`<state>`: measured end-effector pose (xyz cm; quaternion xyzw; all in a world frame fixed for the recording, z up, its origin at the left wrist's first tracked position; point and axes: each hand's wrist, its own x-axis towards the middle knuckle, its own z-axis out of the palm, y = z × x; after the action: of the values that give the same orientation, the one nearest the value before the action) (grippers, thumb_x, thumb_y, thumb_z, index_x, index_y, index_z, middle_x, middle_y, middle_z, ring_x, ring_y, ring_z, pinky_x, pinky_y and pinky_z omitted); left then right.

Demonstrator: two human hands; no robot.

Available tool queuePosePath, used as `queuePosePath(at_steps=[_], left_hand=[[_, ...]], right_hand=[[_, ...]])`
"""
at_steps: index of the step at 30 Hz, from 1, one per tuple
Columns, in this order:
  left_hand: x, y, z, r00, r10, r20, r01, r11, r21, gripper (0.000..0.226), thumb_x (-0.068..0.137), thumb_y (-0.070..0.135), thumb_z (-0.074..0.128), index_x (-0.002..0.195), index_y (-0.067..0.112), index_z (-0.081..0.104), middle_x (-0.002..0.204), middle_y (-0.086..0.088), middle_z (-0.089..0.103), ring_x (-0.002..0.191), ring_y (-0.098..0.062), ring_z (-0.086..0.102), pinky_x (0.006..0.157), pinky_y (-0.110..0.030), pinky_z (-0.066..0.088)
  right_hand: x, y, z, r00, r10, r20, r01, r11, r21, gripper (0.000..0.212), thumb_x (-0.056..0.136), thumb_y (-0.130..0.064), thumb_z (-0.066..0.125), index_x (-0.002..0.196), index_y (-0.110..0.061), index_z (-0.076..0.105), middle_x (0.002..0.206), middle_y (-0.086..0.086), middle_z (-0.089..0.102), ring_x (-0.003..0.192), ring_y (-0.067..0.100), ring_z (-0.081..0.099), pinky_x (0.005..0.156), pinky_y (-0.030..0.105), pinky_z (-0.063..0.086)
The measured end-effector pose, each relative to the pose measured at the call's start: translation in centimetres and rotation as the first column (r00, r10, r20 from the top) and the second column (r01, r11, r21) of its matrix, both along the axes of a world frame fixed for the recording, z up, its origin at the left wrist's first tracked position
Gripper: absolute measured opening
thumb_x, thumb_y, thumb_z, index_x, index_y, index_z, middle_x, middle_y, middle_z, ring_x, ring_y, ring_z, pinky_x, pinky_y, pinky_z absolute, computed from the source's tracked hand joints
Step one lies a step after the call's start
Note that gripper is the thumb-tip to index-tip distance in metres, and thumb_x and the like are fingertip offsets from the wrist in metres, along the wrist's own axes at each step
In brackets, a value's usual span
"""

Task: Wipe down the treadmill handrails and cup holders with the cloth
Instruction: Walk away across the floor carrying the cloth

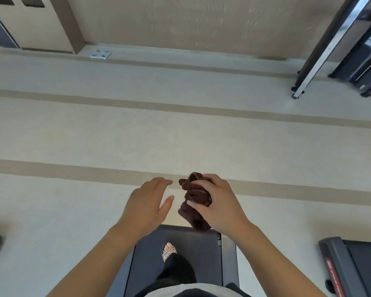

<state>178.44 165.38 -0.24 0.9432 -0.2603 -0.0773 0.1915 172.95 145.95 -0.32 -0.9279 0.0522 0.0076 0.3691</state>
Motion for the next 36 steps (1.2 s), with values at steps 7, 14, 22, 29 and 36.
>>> queuePosePath(at_steps=[7,14,22,29,36], left_hand=[[13.0,-2.6,2.4,0.997,-0.017,0.070,0.018,1.000,-0.018,0.042,0.094,0.040,0.038,0.133,0.026,0.041,0.137,0.006,0.047,0.120,-0.014,0.049,0.095,-0.031,0.042],[24.6,-3.6,1.6,0.996,0.007,0.091,-0.007,1.000,-0.005,0.042,0.094,0.042,0.038,0.133,0.028,0.040,0.138,0.008,0.045,0.119,-0.013,0.048,0.095,-0.030,0.042],[42.8,-11.2,-8.3,0.983,0.027,0.182,-0.019,0.999,-0.044,0.044,0.094,0.041,0.039,0.135,0.027,0.038,0.140,0.006,0.044,0.123,-0.015,0.045,0.095,-0.033,0.042],[55.5,-16.2,-15.0,0.993,0.007,0.121,-0.002,0.999,-0.037,0.044,0.094,0.044,0.037,0.135,0.029,0.036,0.141,0.006,0.043,0.123,-0.015,0.046,0.098,-0.034,0.041],[68.6,-15.8,-14.0,0.990,0.094,0.102,-0.088,0.994,-0.061,0.044,0.093,0.044,0.039,0.134,0.028,0.040,0.140,0.005,0.046,0.123,-0.015,0.048,0.097,-0.031,0.040]], right_hand=[[12.8,-1.7,1.8,0.997,-0.037,0.067,0.038,0.999,-0.019,0.040,0.079,-0.041,0.069,0.117,-0.038,0.058,0.129,-0.018,0.044,0.121,0.010,0.039,0.104,0.028,0.036],[24.7,-3.3,0.5,0.996,-0.013,0.090,0.011,0.999,0.030,0.038,0.079,-0.041,0.068,0.116,-0.039,0.057,0.127,-0.020,0.043,0.120,0.009,0.039,0.103,0.025,0.035],[42.1,-10.5,-8.6,0.979,-0.029,0.201,0.020,0.999,0.046,0.038,0.077,-0.041,0.070,0.113,-0.042,0.057,0.124,-0.023,0.043,0.121,0.008,0.038,0.099,0.022,0.034],[55.1,-16.5,-14.6,0.981,-0.041,0.192,0.047,0.998,-0.031,0.037,0.079,-0.040,0.069,0.114,-0.040,0.059,0.127,-0.020,0.044,0.122,0.010,0.038,0.103,0.029,0.035],[69.5,-16.3,-14.3,0.988,0.002,0.153,-0.001,1.000,-0.005,0.038,0.077,-0.040,0.071,0.113,-0.040,0.059,0.126,-0.019,0.045,0.120,0.009,0.040,0.101,0.025,0.034]])
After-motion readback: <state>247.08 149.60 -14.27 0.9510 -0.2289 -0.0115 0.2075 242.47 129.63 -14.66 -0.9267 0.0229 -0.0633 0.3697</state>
